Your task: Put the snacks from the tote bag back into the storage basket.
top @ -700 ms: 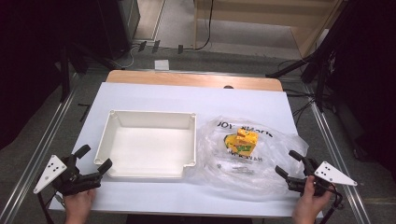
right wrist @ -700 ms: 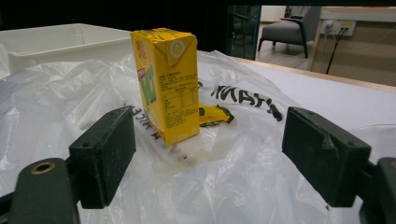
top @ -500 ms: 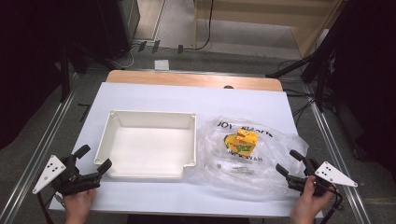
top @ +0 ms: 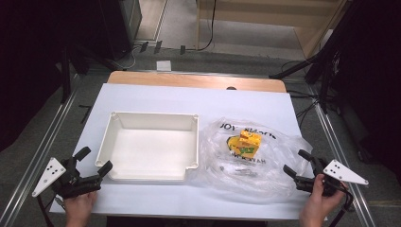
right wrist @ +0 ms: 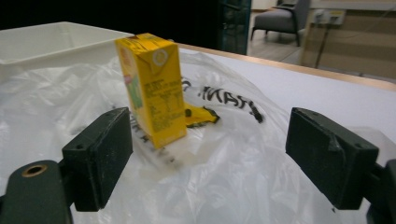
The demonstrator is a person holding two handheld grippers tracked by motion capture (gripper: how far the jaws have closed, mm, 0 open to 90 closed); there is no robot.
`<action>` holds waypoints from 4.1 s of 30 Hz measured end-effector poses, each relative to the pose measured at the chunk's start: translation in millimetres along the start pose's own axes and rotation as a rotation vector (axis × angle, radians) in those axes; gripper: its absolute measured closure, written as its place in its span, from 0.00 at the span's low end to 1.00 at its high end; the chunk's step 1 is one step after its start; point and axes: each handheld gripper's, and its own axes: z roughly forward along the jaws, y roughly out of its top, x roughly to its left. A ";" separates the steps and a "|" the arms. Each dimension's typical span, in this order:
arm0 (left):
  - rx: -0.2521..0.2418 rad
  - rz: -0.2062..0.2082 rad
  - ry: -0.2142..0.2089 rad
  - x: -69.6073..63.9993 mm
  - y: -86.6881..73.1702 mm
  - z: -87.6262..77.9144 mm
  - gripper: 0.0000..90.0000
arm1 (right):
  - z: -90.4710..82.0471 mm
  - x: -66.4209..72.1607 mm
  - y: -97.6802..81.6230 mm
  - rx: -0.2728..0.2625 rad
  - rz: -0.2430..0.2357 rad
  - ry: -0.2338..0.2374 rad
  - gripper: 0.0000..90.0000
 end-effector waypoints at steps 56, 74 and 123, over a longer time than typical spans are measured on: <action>0.027 0.054 0.017 -5.6 -0.6 3.8 0.00 | 118.6 10.5 132.0 0.744 -0.372 0.353 0.38; 0.037 0.056 0.001 -5.0 -0.3 4.2 0.00 | 147.1 23.8 140.9 0.839 -0.400 0.359 0.43; 0.046 0.059 -0.095 -4.0 0.4 1.9 0.00 | 187.8 40.1 130.1 1.028 -0.393 0.361 0.54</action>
